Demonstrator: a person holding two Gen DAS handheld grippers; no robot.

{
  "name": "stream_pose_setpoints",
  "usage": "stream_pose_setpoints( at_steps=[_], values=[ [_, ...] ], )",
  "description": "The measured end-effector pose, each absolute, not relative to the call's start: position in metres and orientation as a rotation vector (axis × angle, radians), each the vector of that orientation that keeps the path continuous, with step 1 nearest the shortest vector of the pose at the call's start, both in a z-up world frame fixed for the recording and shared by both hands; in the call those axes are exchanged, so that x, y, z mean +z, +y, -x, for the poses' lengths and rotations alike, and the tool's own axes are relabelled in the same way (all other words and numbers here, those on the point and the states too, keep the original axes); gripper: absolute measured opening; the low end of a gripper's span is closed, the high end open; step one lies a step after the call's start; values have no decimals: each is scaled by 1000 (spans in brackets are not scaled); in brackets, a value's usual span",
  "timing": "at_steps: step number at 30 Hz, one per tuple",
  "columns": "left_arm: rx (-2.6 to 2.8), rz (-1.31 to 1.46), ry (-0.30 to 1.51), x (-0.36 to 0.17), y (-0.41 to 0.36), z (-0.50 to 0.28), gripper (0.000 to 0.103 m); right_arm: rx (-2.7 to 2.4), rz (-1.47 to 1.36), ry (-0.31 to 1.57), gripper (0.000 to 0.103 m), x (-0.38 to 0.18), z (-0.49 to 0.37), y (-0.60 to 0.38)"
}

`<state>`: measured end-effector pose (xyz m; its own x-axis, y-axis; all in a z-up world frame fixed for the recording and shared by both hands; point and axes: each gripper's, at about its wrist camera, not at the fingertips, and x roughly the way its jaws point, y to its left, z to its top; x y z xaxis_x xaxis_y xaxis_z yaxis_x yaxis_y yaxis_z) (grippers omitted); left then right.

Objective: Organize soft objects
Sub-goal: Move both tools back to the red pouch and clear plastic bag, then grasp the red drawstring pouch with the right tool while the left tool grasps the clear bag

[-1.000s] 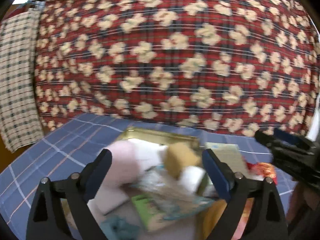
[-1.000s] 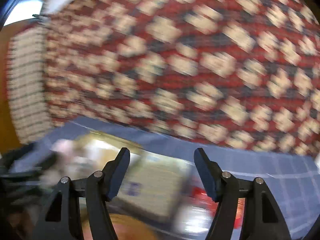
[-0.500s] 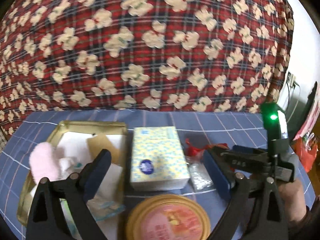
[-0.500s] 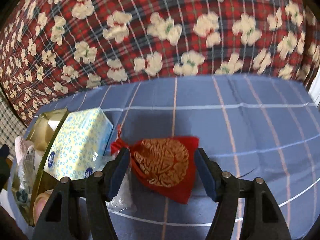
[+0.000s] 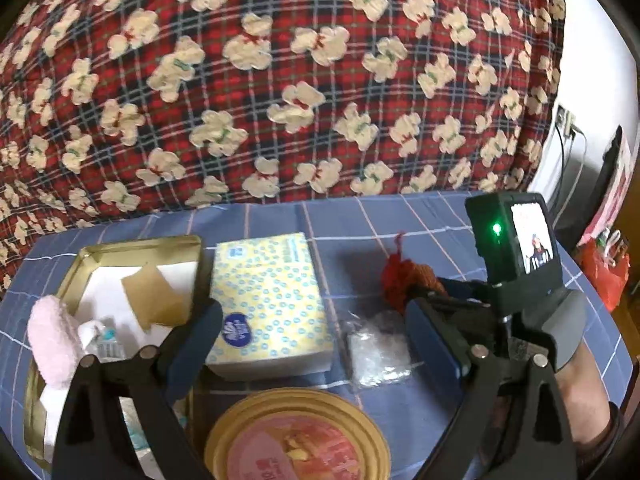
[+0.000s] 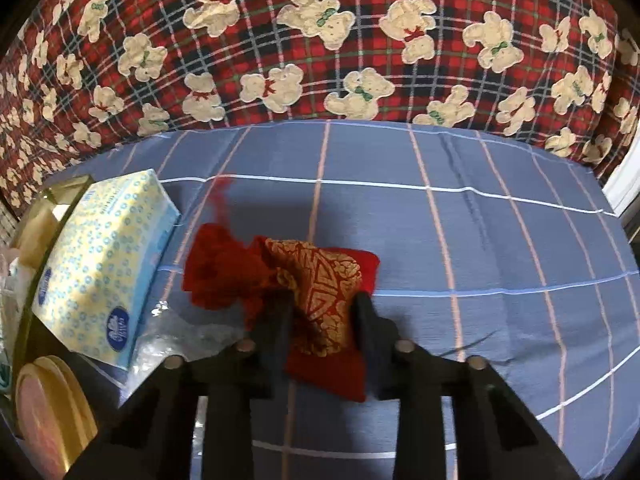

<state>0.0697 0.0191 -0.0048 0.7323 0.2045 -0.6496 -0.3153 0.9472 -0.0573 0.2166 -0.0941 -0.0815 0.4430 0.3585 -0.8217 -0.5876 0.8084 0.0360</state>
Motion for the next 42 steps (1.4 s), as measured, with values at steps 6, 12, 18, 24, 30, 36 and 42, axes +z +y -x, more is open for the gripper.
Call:
stream_pose_setpoints(
  at_steps=[6, 12, 18, 24, 30, 36, 42],
  values=[
    [234, 134, 759, -7, 3, -89, 92, 531, 270, 943, 25, -79, -228, -112],
    [177, 94, 856, -15, -16, -110, 76, 455, 259, 951, 25, -80, -243, -137],
    [150, 53, 965, -31, -32, -128, 66, 447, 240, 960, 25, -81, -249, -151],
    [137, 61, 1046, -42, -36, -142, 59, 461, 219, 967, 25, -81, -250, -153],
    [120, 49, 1101, -50, -44, -151, 58, 472, 206, 973, 25, -82, -251, -155],
    [119, 77, 1159, -65, -42, -163, 58, 472, 210, 972, 25, -82, -251, -154],
    [148, 63, 1164, -66, -41, -167, 58, 471, 219, 969, 25, -83, -250, -154]
  ],
)
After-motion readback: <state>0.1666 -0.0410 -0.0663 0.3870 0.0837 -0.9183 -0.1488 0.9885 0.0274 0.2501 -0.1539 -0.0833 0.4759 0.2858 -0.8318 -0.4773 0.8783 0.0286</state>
